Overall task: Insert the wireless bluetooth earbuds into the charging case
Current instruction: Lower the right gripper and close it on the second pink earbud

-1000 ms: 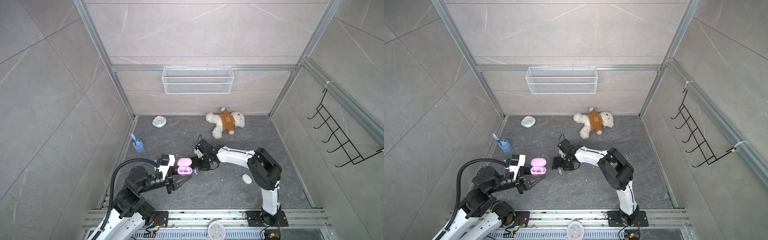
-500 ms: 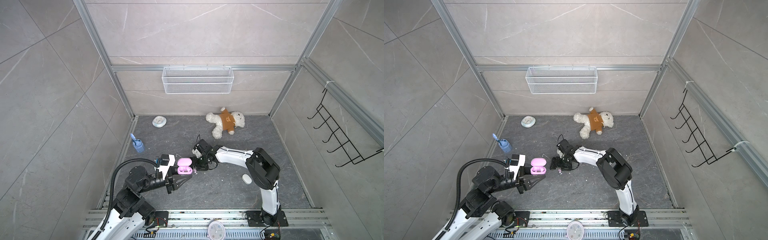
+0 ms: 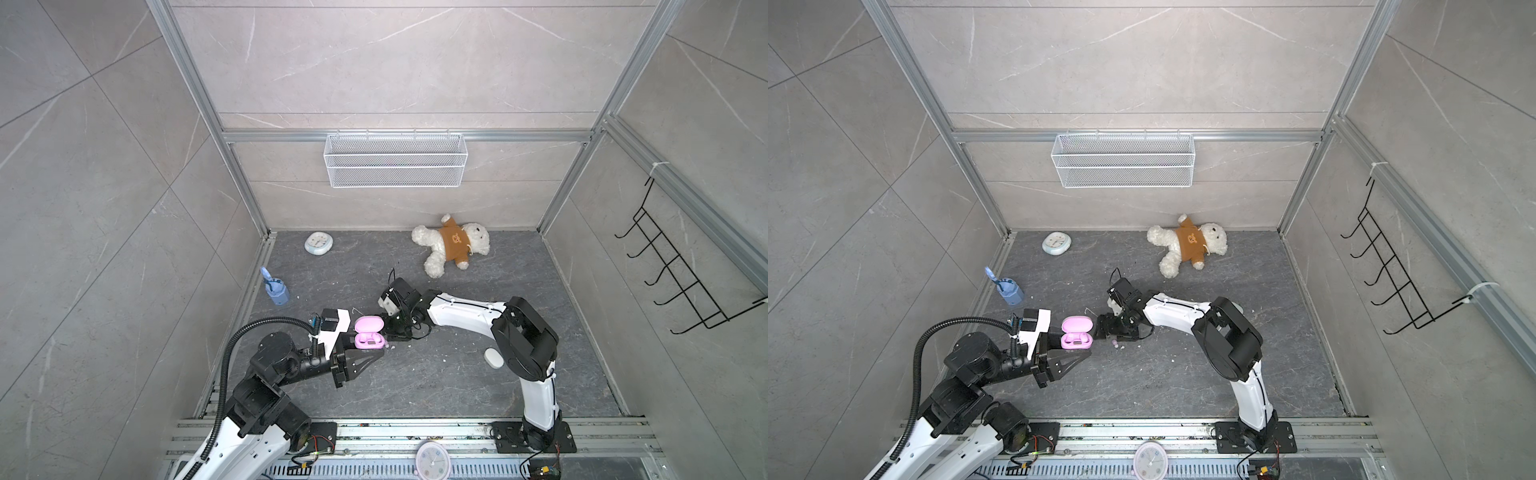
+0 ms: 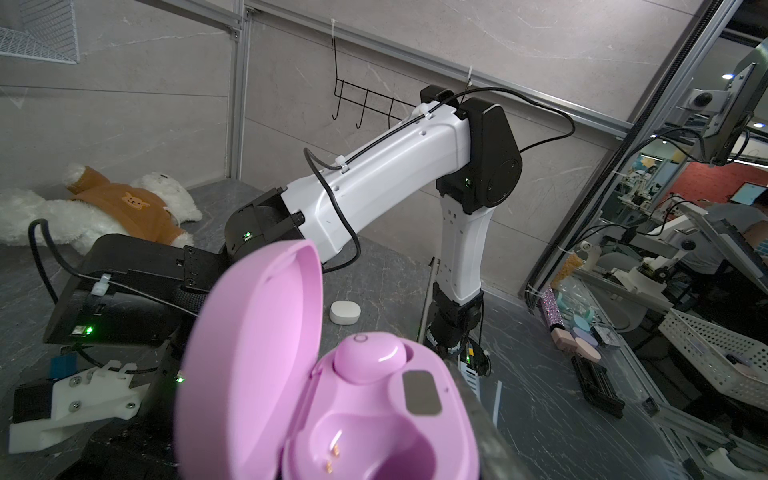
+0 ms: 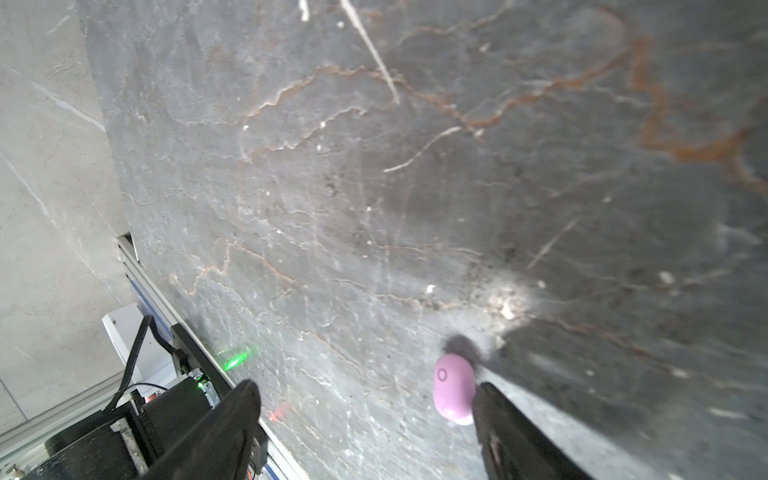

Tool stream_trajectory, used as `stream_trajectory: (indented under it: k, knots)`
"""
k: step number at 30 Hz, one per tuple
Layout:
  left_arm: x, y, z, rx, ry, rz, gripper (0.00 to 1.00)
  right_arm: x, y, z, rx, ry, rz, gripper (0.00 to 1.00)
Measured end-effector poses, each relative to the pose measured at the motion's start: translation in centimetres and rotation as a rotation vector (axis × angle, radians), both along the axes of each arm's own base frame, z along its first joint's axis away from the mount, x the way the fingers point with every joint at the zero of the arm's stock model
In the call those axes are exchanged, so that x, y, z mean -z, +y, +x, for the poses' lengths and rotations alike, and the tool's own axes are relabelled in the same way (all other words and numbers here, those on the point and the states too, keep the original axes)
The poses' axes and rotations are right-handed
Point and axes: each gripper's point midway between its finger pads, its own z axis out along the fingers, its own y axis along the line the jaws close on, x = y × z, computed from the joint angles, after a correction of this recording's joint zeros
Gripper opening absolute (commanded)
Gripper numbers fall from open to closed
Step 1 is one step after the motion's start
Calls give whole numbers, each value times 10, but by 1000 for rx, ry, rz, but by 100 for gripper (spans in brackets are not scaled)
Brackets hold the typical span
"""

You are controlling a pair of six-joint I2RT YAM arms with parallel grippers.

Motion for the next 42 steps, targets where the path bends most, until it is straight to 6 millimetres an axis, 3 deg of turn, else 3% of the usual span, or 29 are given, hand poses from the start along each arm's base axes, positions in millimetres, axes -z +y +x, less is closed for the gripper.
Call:
stream_trajectory:
  k: [10, 19, 30, 42]
  knots:
    - [-2, 1, -1, 0, -6, -5, 19, -7, 3, -5, -7, -3, -33, 80]
    - [-3, 2, -3, 0, -13, -9, 19, -20, -11, 3, 76, -91, -255, 58]
    - [-6, 11, -15, 0, -28, -20, 19, 19, -7, -8, 38, -98, -455, 41]
    - [-7, 15, -19, 0, -35, -26, 19, 15, 4, 1, 15, -152, -515, 29]
